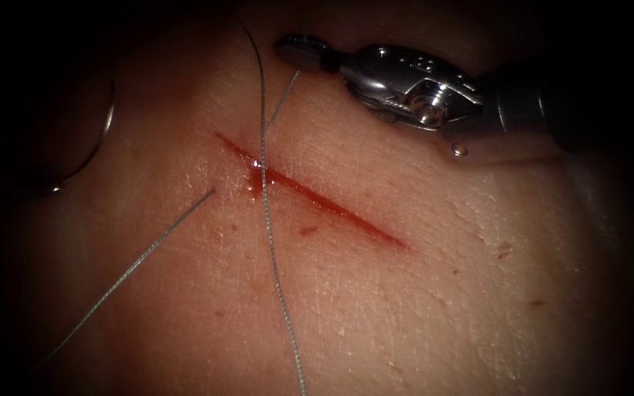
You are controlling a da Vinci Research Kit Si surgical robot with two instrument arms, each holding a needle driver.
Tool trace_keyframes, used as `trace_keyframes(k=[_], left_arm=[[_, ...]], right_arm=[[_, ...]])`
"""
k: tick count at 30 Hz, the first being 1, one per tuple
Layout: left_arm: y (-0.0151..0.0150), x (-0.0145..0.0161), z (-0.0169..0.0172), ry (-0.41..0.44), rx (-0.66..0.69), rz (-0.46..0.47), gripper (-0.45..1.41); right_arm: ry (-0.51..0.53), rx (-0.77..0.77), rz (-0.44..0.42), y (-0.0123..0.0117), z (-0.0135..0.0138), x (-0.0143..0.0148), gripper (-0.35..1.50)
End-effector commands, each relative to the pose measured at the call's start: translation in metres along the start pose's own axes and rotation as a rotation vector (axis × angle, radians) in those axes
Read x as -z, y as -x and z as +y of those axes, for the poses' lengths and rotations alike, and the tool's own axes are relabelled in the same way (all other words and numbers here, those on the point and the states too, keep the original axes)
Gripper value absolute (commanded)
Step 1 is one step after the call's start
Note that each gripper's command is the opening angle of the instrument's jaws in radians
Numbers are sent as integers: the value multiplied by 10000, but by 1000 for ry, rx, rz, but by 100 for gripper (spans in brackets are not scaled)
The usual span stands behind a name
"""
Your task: Wound Closure
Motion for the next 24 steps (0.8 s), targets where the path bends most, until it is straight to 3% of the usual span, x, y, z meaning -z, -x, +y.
trace_keyframes(k=[1, 4, 5, 6, 7, 9, 17, 18, 20, 24], left_arm=[[8, -5, 4, 1, 2, 0, -45], [8, -5, 4, 1, 2, 0, -45], [8, -5, 4, 1, 2, 0, -45], [8, -5, 4, 1, 2, 0, -45], [8, -5, 4, 1, 2, 0, -45], [7, -4, 4, 1, 3, 0, -45], [-25, -5, 17, 5, 33, -7, -45], [-38, -5, 22, 13, 33, -4, -45], [-49, -6, 27, 18, 30, -2, -45], [-107, -16, 58, 61, 6, 21, -45]], right_arm=[[-2, 1, 0, 6, -3, -6, -35], [19, 18, 10, 6, -2, -6, -35], [31, 17, 17, 6, -3, -6, -3], [50, 28, 23, 6, -3, -7, 83], [51, 34, 26, 6, -3, -6, 106], [54, 39, 40, 6, -3, -4, 131], [41, 122, 43, -3, 3, 53, 141], [45, 141, 40, -8, 9, 75, 143], [51, 150, 37, -11, 13, 85, 143], [83, 176, 47, -20, 42, 152, 136]])
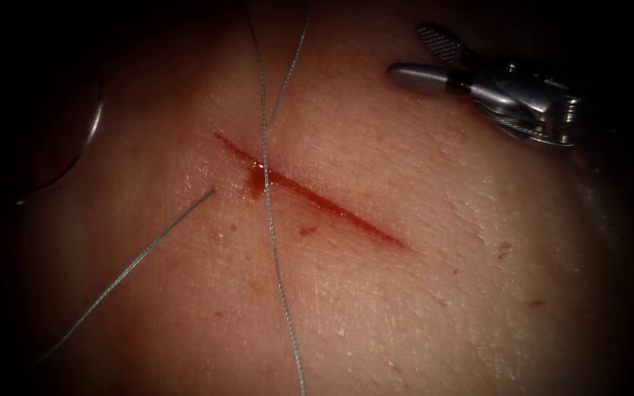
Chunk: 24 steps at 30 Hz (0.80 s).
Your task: Wound Closure
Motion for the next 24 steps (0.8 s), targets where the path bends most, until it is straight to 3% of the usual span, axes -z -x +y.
trace_keyframes(k=[1, 6, 10, 17, 20, 24], left_arm=[[-14, -13, 19, 34, 5, 16, -45], [-68, -34, 60, 84, -13, 51, -45], [-94, -46, 82, 118, -15, 75, -45], [-78, -72, 67, 104, -25, 72, -45], [-60, -115, 25, 76, -29, 61, -45], [-40, -152, 7, 66, -32, 52, -45]], right_arm=[[31, 5, -8, 11, 19, 27, 131], [108, 11, -19, 13, 54, 53, 136], [136, 17, -22, 17, 61, 55, 140], [132, 19, -19, 20, 57, 49, 140], [128, 19, -19, 20, 55, 54, 138], [120, 20, -19, 20, 56, 62, 136]])
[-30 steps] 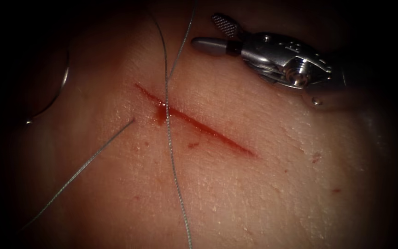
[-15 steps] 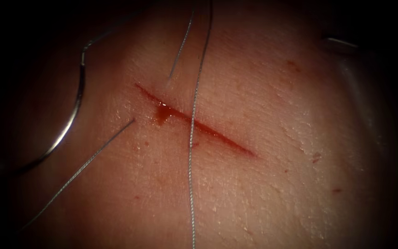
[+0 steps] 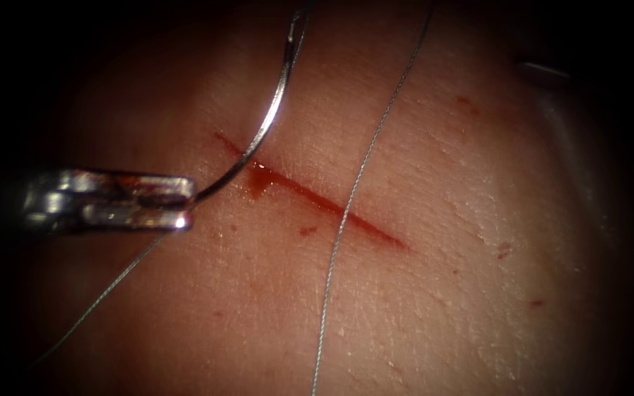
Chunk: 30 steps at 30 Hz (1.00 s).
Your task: Wound Closure
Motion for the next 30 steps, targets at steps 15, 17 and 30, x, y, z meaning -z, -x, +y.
trace_keyframes(k=[15, 17, 30], left_arm=[[106, -114, -51, 17, 47, -8, -45], [124, -134, -64, 15, 49, -10, -45], [185, -178, -109, 15, 64, -86, -45]], right_arm=[[83, 23, -24, 10, 22, 35, 133], [116, 26, -33, 12, 32, 49, 133], [165, 35, -38, 19, 34, 55, 136]])
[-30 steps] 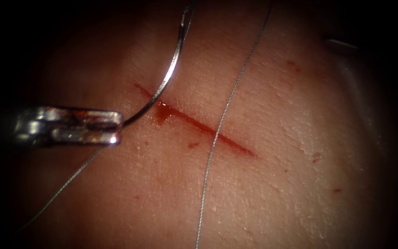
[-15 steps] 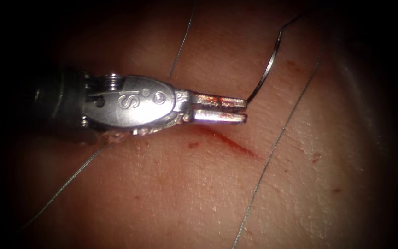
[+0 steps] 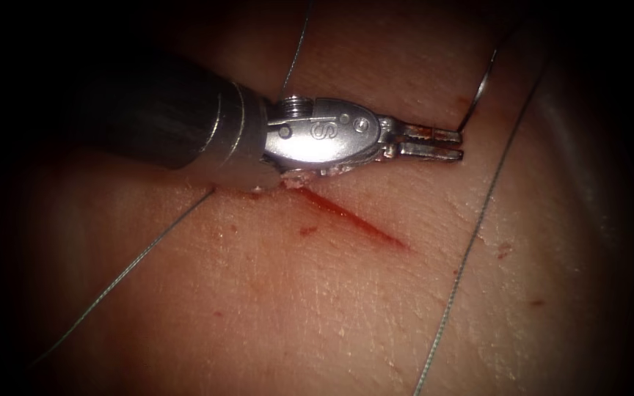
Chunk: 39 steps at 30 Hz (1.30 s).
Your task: Wound Closure
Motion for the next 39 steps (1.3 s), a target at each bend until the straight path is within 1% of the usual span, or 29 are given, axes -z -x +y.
trace_keyframes(k=[1, 2, 3, 4, 5, 6, 7, 9, 10, 11, 13, 18, 20, 23, 24, 26, 29, 30, 31, 34, 35, 36, 39], left_arm=[[6, -9, -4, 0, 6, -5, -45], [7, -10, -7, 3, 11, -7, -38], [7, -11, -11, -2, 17, -8, -18], [7, -11, -14, -6, 30, -12, -3], [6, -10, -17, -6, 42, -15, 4], [5, -8, -20, -20, 50, -21, 27], [2, -4, -24, -18, 71, -35, 59], [-2, 1, -28, -15, 87, -57, 93], [-6, 4, -31, -23, 104, -79, 113], [-10, 7, -33, -25, 108, -87, 118], [-19, 15, -35, -22, 116, -90, 124], [-36, 40, -23, 7, 130, -93, 124], [-49, 73, -3, 15, 137, -101, 123], [-55, 101, 16, 30, 115, -104, 119], [-57, 122, 29, 37, 97, -109, 116], [-59, 140, 41, 49, 79, -109, 114], [-61, 165, 57, 53, 73, -113, 113], [-62, 180, 66, 53, 72, -116, 111], [-62, 189, 72, 51, 72, -119, 111], [-62, 209, 87, 40, 71, -128, 109], [-61, 225, 100, 29, 68, -148, 108], [-59, 239, 112, 3, 63, -190, 106], [-58, 259, 126, -56, 82, -267, 106]], right_arm=[[-9, -2, -1, 7, -11, -7, 136], [-12, -2, 0, 8, -14, -8, 136], [-13, -2, 1, 8, -15, -9, 136], [-17, -1, 0, 9, -18, -11, 136], [-19, 0, -2, 9, -19, -12, 136], [-23, 0, 0, 9, -21, -13, 136], [-28, 1, -3, 11, -25, -16, 136], [-30, 2, -4, 12, -27, -19, 136], [-35, 4, -4, 13, -31, -23, 138], [-36, 4, -3, 13, -33, -24, 140], [-45, 5, -5, 15, -38, -26, 140], [-55, 6, -11, 15, -44, -28, 140], [-59, 5, -13, 14, -47, -29, 141], [-74, 5, -19, 13, -52, -30, 141], [-93, 16, -30, 11, -57, -30, 141], [-107, 43, -40, 7, -61, -29, 140], [-117, 75, -47, -4, -68, -27, 140], [-128, 102, -48, -15, -74, -25, 140], [-133, 110, -49, -20, -76, -24, 140], [-143, 142, -56, -38, -86, -21, 141], [-166, 161, -51, -49, -98, -20, 141], [-178, 194, -43, -58, -109, -19, 141], [-208, 226, -53, -71, -130, -17, 141]])
